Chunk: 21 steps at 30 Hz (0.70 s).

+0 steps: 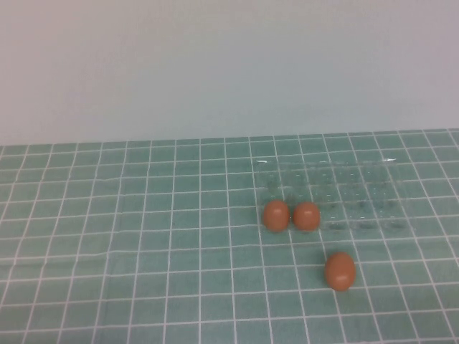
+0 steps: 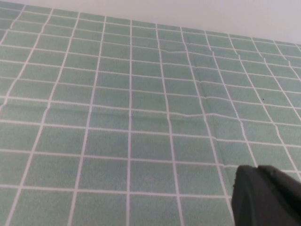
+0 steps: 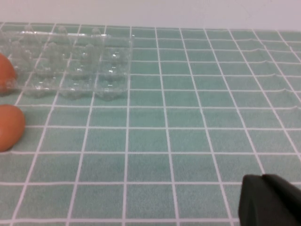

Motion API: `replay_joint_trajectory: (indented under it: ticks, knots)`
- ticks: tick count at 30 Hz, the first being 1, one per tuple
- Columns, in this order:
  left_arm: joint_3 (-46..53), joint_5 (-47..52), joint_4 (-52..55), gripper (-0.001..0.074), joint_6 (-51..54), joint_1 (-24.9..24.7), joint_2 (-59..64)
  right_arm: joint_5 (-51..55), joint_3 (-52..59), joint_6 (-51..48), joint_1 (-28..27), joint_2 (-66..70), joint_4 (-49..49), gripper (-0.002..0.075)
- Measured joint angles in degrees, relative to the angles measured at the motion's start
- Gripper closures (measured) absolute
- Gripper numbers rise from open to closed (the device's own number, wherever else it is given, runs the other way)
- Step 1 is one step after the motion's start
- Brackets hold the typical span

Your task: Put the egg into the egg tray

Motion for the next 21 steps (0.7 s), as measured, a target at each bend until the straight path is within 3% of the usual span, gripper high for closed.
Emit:
replay_joint_trajectory:
  ticks: [13, 21]
  knots:
    - [0.0, 0.0, 0.0, 0.0735, 0.0, 0.0, 0.0, -1.18, 0.1, 0.0, 0.0, 0.0, 0.3, 0.0727]
    - [0.0, 0.0, 0.0, 0.0736, 0.0, 0.0, 0.0, -11.46, 0.11, 0.09, 0.0, 0.0, 5.06, 0.0727]
